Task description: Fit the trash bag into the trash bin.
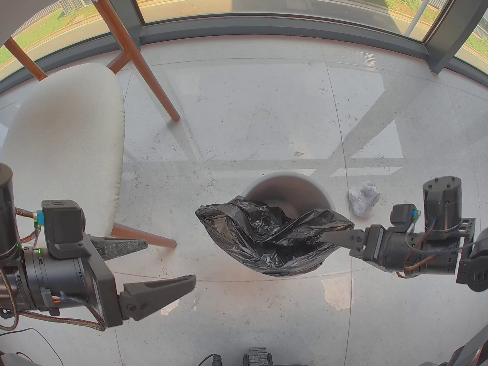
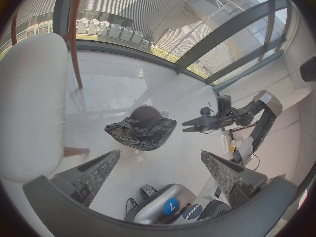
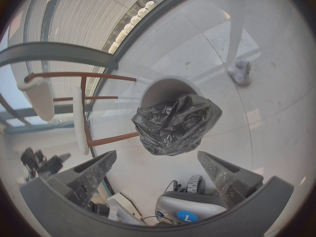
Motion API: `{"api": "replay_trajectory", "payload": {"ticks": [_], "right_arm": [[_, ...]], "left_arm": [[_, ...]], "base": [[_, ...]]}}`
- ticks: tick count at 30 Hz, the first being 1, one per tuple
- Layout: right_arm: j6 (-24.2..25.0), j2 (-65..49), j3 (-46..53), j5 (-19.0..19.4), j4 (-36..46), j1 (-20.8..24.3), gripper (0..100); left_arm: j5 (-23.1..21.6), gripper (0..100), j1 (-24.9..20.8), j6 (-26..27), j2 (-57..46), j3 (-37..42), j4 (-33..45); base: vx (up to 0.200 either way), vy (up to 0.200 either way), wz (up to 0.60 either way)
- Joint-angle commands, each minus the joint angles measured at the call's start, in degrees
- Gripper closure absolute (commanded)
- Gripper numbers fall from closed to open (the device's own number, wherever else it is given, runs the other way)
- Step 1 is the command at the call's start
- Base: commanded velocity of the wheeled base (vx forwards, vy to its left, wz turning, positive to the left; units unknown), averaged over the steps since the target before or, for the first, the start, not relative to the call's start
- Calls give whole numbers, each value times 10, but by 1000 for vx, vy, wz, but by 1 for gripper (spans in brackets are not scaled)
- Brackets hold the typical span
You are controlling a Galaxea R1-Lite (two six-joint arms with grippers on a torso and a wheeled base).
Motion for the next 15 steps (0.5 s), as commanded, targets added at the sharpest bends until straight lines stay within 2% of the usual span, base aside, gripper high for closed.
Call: {"api": "replay_trajectory", "payload": {"ticks": [1, 6, 8, 12, 15], "right_arm": [[53, 48, -69, -4, 0, 18, 0], [117, 75, -111, -7, 0, 52, 0], [132, 83, -120, -7, 0, 60, 0], [194, 117, -153, -8, 4, 65, 0], [251, 136, -177, -8, 50, 64, 0]], "left_arm": [[1, 0, 0, 1, 0, -2, 0], [3, 0, 0, 2, -4, 0, 0], [3, 0, 0, 2, -5, 0, 0], [5, 0, 1, 2, -6, 0, 0], [14, 0, 10, 3, -6, 1, 0]], "base": [[0, 0, 0], [0, 0, 0], [0, 0, 0], [0, 0, 0], [0, 0, 0]]}}
